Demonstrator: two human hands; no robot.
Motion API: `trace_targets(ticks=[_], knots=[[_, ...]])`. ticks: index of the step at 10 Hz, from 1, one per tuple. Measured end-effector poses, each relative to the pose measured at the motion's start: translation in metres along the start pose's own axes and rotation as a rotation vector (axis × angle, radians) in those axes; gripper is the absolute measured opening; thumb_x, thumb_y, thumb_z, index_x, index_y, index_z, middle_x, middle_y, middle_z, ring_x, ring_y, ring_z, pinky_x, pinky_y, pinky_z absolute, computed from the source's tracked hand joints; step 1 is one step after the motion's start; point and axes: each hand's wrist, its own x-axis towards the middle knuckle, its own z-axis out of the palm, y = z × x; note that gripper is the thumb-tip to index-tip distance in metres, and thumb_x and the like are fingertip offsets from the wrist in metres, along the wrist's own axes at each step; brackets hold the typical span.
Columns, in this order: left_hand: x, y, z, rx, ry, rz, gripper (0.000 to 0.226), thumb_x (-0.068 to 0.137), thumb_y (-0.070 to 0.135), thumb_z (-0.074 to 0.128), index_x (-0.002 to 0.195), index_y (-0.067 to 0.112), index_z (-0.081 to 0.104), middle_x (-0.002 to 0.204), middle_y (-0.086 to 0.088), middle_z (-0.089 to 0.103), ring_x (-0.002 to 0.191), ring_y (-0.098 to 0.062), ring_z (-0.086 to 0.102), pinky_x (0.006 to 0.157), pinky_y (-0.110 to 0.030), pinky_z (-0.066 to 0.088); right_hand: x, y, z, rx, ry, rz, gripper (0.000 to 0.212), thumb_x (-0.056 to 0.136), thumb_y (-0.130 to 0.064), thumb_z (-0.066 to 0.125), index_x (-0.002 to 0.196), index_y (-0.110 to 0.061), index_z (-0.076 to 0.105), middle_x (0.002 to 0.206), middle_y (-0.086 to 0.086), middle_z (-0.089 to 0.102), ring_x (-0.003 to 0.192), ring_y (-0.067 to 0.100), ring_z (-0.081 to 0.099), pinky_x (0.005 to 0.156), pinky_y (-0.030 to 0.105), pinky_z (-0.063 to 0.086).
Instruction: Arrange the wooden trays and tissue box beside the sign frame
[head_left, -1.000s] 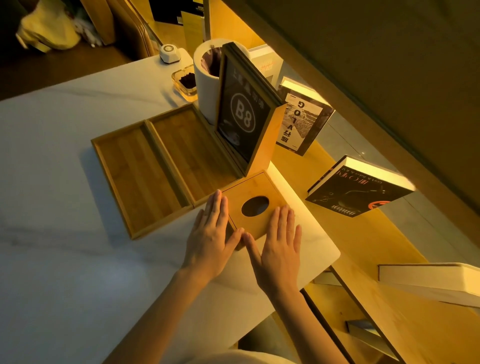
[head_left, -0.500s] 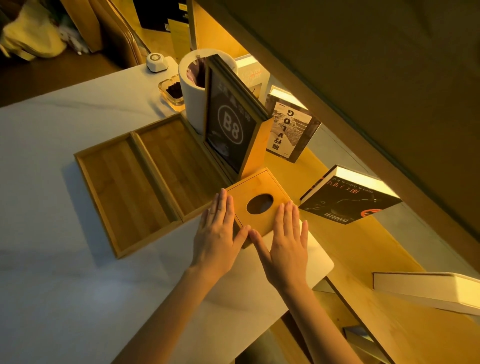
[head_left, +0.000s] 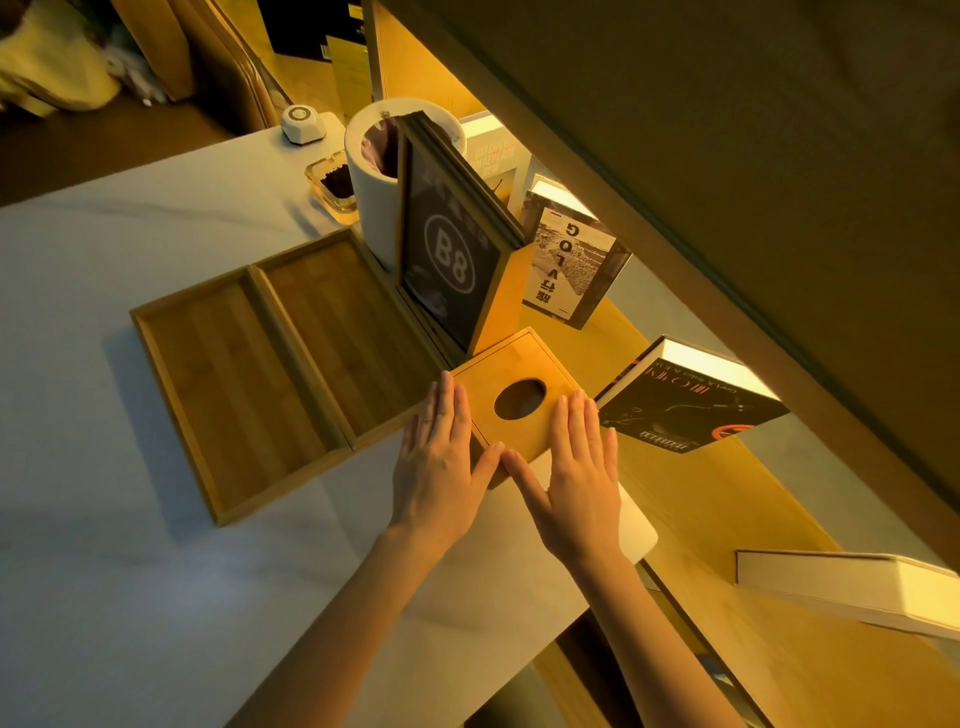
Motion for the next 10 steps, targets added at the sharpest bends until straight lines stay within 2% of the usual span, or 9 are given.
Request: trace_targets(ticks=[2,4,5,6,7,8,9,10], knots=[[0.000,0.001,0.000,0.012,-0.008,-0.007,0.079,0.077,0.060,0.014,0.140,0.017,-0.005,0.140,0.001,-0.021,0.131,-0.014,-0.015,0.107,-0.029,0.001,0.000,0.001,0.001,0.012,-0.002,0.005,0.088,0.076,-0.073,0.022,0.144,-0.022,0.000,0.152,-0.006,-0.005,0.139,0.013,-0.013,0.113,0.037,-0.006],[0.003,0.001,-0.003,0.005,-0.030,-0.003,0.075,0.085,0.055,0.025,0.140,0.017,-0.007,0.146,0.000,-0.020,0.141,-0.021,-0.006,0.109,-0.031,0.003,0.000,-0.005,0.001,0.018,0.012,0.020,0.089,0.075,-0.074,0.020,0.144,-0.022,-0.001,0.156,-0.002,-0.001,0.138,0.012,-0.014,0.113,0.036,-0.006],[0.002,0.001,-0.006,-0.026,-0.056,-0.009,0.074,0.086,0.054,0.028,0.140,0.017,-0.006,0.154,-0.004,-0.011,0.142,-0.022,-0.003,0.113,-0.035,0.009,0.000,-0.007,-0.001,0.012,0.016,0.014,0.090,0.074,-0.074,0.018,0.144,-0.020,0.002,0.156,0.000,0.002,0.139,0.013,-0.013,0.112,0.037,-0.007],[0.000,-0.003,-0.011,-0.109,-0.076,0.003,0.070,0.088,0.049,0.032,0.141,0.019,-0.002,0.155,-0.003,-0.006,0.142,-0.022,0.000,0.114,-0.039,0.015,0.001,-0.010,-0.006,0.012,0.023,-0.002,0.087,0.078,-0.071,0.024,0.144,-0.016,0.009,0.156,0.004,0.009,0.141,0.018,-0.005,0.112,0.037,-0.006],[-0.010,-0.008,-0.021,-0.245,-0.011,0.003,0.060,0.090,0.041,0.037,0.141,0.019,0.013,0.155,-0.003,0.010,0.141,-0.022,0.013,0.111,-0.039,0.028,0.001,-0.022,-0.016,0.091,0.040,-0.065,0.065,0.086,-0.045,0.051,0.138,-0.012,0.031,0.149,0.010,0.032,0.140,0.028,0.023,0.115,0.044,0.020],[-0.024,-0.015,-0.038,-0.394,0.050,-0.045,0.048,0.091,0.034,0.039,0.135,0.015,0.032,0.144,-0.008,0.038,0.131,-0.022,0.037,0.099,-0.026,0.035,0.000,-0.046,-0.027,0.264,0.022,-0.156,0.044,0.085,-0.027,0.058,0.125,-0.011,0.049,0.132,0.011,0.053,0.122,0.026,0.048,0.100,0.038,0.044],[-0.039,-0.030,-0.071,-0.405,0.112,-0.057,0.042,0.092,0.034,0.036,0.126,0.010,0.046,0.129,-0.014,0.056,0.117,-0.022,0.052,0.087,-0.020,0.036,0.000,-0.080,-0.042,0.445,0.055,-0.251,0.027,0.086,-0.017,0.058,0.112,-0.010,0.060,0.114,0.011,0.065,0.104,0.022,0.059,0.082,0.024,0.048],[-0.052,-0.047,-0.112,-0.428,0.306,0.024,0.052,0.089,0.044,0.032,0.102,0.004,0.061,0.099,-0.022,0.068,0.093,-0.031,0.062,0.075,-0.028,0.043,0.002,-0.118,-0.061,0.708,0.013,-0.312,0.020,0.088,-0.013,0.055,0.105,-0.008,0.063,0.101,0.012,0.069,0.091,0.015,0.062,0.075,0.020,0.050]])
